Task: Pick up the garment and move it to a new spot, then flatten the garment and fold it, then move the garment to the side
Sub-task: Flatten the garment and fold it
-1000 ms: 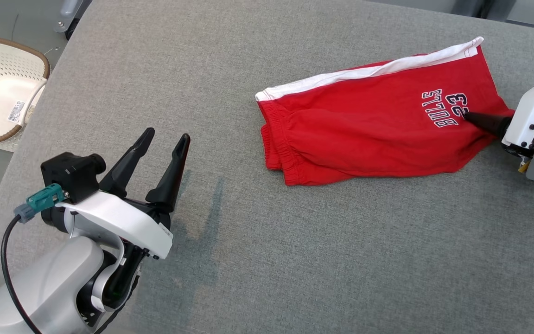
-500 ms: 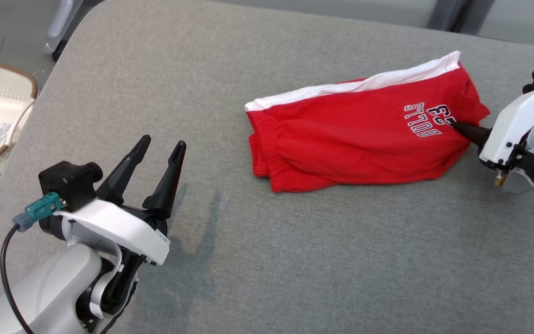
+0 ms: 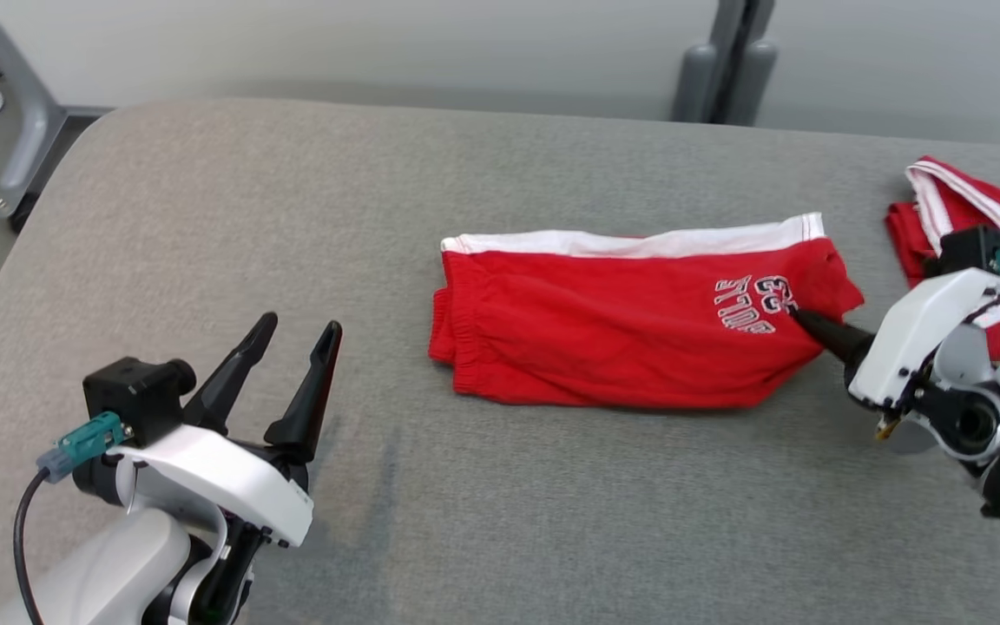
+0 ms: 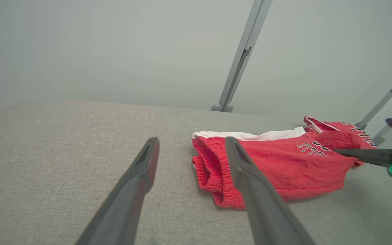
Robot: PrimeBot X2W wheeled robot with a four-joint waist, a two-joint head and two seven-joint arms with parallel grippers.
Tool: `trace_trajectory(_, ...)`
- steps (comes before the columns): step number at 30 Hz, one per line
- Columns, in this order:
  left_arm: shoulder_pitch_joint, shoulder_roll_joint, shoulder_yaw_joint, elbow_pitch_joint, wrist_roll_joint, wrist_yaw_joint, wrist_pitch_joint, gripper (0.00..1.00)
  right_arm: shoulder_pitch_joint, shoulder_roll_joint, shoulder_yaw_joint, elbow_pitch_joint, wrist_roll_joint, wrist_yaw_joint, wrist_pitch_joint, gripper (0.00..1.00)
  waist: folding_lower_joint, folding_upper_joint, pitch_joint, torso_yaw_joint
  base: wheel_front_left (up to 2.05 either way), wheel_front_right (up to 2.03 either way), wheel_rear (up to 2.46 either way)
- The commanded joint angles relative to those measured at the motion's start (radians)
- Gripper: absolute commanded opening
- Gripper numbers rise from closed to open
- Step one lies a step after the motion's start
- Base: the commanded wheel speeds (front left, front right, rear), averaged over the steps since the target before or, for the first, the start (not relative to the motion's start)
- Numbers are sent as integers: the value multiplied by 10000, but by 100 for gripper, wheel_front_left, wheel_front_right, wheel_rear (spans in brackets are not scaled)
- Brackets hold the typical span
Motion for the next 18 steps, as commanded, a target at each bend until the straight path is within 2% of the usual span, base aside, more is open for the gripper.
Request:
trace_trajectory(1, 180, 74, 70, -5, -28, 61, 1, 100, 292, -110, 23, -137, 34, 8, -212, 0, 0, -1, -240, -287, 0, 0, 0)
trace_trajectory(5, 398, 72, 160, -46, -55, 101, -2, 100, 688, -144, -28, -412, 156, 8, -584, 0, 0, -1, -375, -474, 0, 0, 0)
trace_trajectory(6, 483, 70, 197, -64, -78, 123, -3, 100, 816, -154, 0, -491, 175, 8, -656, 2, 0, -1, -417, -538, 0, 0, 0)
trace_trajectory(7, 547, 66, 222, -91, -94, 134, -4, 100, 927, -160, 33, -546, 176, 8, -721, 8, 0, -1, -453, -602, 0, 0, 0)
trace_trajectory(9, 676, 60, 310, -143, -119, 135, -6, 100, 1113, -130, 40, -759, 270, 8, -838, 43, 0, -1, -507, -717, 0, 0, 0)
trace_trajectory(10, 716, 63, 334, -157, -112, 145, -6, 100, 1176, -133, 48, -827, 279, 8, -880, 49, 0, -1, -521, -760, 0, 0, 0)
trace_trajectory(12, 772, 76, 400, -198, -80, 157, -7, 100, 1318, -166, 108, -862, 271, 8, -921, 100, 0, -1, -547, -840, 0, 0, 0)
trace_trajectory(18, 907, 151, 563, -253, 22, 178, -9, 100, 1269, -243, 302, -775, 27, 8, -1092, 100, 0, -1, -616, -1036, 0, 0, 0)
